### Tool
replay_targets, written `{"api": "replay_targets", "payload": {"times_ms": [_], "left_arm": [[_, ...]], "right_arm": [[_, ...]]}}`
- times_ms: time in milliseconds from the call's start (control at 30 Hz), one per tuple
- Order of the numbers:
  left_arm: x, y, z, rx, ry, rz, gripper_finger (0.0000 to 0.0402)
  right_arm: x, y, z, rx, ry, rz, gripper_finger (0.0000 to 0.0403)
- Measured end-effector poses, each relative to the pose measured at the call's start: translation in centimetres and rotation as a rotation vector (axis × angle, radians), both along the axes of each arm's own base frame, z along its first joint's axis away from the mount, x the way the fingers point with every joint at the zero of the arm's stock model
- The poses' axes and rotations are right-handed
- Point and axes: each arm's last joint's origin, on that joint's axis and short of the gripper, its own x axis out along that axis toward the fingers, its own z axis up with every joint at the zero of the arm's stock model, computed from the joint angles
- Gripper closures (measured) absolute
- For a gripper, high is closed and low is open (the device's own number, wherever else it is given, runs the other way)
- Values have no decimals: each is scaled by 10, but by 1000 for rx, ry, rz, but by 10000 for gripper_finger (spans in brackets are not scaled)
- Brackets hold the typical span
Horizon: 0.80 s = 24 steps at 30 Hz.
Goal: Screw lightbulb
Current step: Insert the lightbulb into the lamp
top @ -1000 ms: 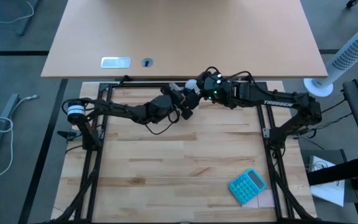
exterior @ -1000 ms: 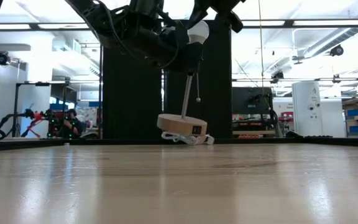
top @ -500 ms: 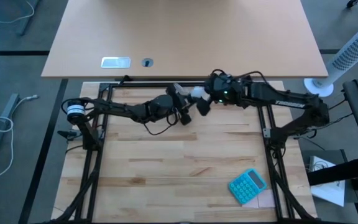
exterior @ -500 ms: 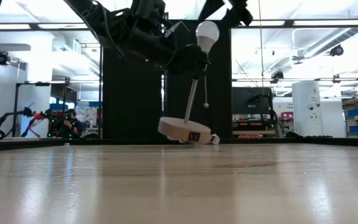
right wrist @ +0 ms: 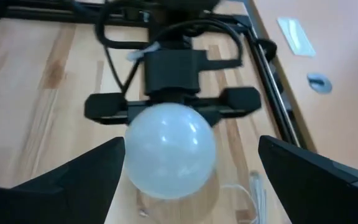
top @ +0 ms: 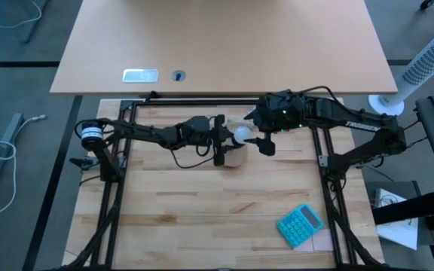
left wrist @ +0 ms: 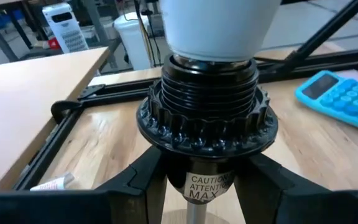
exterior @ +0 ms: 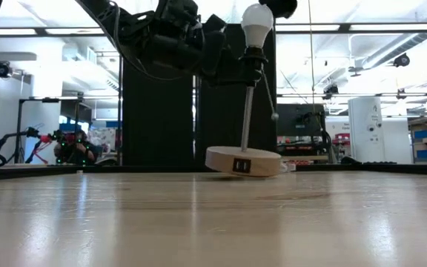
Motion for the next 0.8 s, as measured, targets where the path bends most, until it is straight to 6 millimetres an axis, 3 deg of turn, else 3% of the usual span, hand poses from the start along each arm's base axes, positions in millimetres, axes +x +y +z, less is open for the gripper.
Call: {"api": "replay_targets", "payload": {"times_ms": [333,800], "left_arm": [[1,-8,1,-65,-12,-101,261],[3,-21,1,-74,-13,-145,261]], "right_arm": [[14,3,-7,36,-11,191,39],[13,6,-9,84,9,291,39]]}}
